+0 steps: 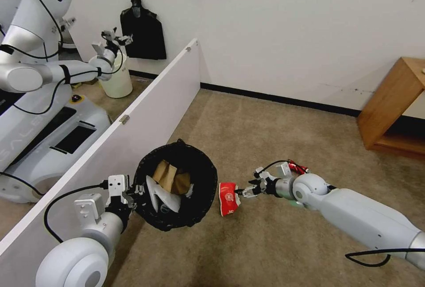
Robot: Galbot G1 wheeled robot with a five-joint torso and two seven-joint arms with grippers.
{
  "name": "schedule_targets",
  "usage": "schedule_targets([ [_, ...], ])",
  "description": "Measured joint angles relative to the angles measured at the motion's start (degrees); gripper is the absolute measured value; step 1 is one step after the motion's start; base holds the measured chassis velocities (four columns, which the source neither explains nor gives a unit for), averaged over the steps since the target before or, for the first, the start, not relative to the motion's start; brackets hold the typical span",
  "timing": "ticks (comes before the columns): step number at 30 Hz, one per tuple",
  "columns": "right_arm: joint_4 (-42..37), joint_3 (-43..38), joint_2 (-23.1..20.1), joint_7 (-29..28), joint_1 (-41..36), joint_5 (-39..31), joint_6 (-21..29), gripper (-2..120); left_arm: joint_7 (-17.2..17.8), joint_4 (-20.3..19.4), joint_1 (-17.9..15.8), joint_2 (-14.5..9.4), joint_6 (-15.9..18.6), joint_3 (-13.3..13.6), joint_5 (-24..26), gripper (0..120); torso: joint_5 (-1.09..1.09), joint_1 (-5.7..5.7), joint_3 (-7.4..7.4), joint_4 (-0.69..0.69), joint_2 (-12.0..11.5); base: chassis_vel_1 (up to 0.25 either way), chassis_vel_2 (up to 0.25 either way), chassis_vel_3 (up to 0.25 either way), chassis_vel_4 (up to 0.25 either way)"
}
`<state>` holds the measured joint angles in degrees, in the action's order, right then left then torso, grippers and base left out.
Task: Pick up the trash bin and place the garbage on the floor into it.
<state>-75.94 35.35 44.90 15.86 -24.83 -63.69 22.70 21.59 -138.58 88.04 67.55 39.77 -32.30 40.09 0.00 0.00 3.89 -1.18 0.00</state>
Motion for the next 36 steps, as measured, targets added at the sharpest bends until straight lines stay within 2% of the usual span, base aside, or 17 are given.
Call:
schedule_targets([
  [13,2.6,0.7,2.3,-1.8,1.4,-4.0,2.9,100,0.0,0.0,-0.5,-0.3,-0.1,-0.3,0.8,0,-0.01,0.00,0.00,0.00,0.0,0.000,0.000,0.000,0.000],
  [25,4.8,1.6,4.9,-7.9,2.9,-11.1,9.1,100,0.0,1.2,-1.9,-0.4,-0.3,-0.1,2.3,0,0.00,0.00,0.00,0.00,0.0,0.000,0.000,0.000,0.000],
  [36,8.4,1.1,6.6,-11.6,2.8,-13.9,10.7,100,0.2,2.4,-3.2,-1.1,-0.4,0.2,3.6,0,0.00,0.00,0.00,0.00,0.0,0.000,0.000,0.000,0.000],
])
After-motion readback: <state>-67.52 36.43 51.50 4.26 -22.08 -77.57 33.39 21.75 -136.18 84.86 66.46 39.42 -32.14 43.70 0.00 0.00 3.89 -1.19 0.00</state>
